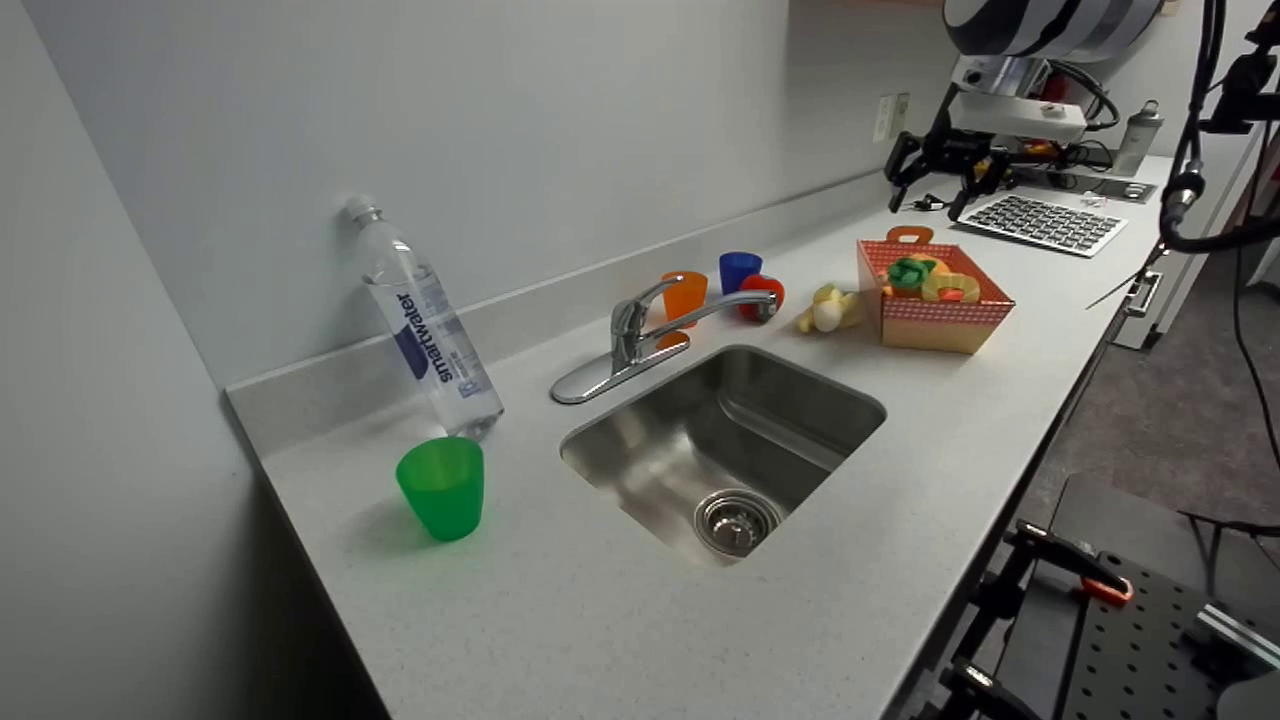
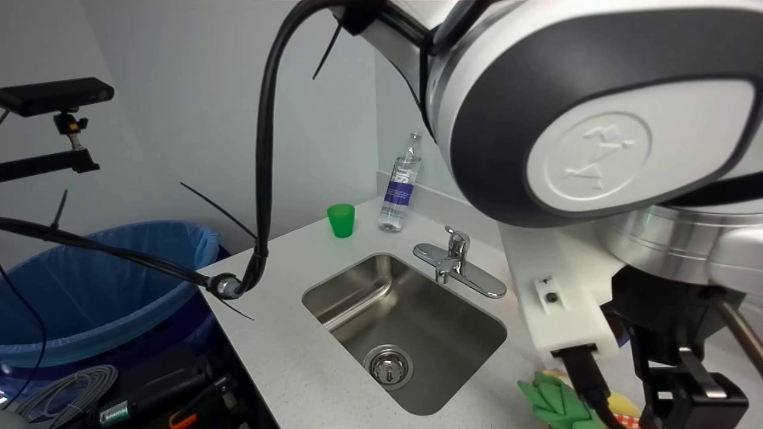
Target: Pick up the plush toy from the countertop and put it in the basket.
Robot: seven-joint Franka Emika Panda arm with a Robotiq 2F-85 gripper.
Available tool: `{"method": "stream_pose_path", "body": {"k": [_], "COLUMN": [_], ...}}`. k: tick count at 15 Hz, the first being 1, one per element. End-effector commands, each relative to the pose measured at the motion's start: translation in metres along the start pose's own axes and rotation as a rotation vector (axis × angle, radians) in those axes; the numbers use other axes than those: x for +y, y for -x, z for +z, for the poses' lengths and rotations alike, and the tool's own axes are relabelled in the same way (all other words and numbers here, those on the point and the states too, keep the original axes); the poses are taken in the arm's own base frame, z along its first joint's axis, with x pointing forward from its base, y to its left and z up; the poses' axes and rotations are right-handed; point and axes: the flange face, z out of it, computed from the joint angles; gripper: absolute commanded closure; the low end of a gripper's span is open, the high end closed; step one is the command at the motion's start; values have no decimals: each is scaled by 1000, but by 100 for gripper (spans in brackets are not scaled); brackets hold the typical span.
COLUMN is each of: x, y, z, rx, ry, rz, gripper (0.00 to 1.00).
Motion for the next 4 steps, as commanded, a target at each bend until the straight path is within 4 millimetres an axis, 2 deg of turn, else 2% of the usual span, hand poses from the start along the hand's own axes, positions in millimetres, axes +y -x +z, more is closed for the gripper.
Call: {"method": "stream_pose_path", "body": {"k": [1, 4], "x": [-2, -1], "y": [-6, -1], "z": [-4, -1], "rx": [-22, -11], "ry": [-5, 1], "rz": [25, 0], "gripper": [0, 0]}}
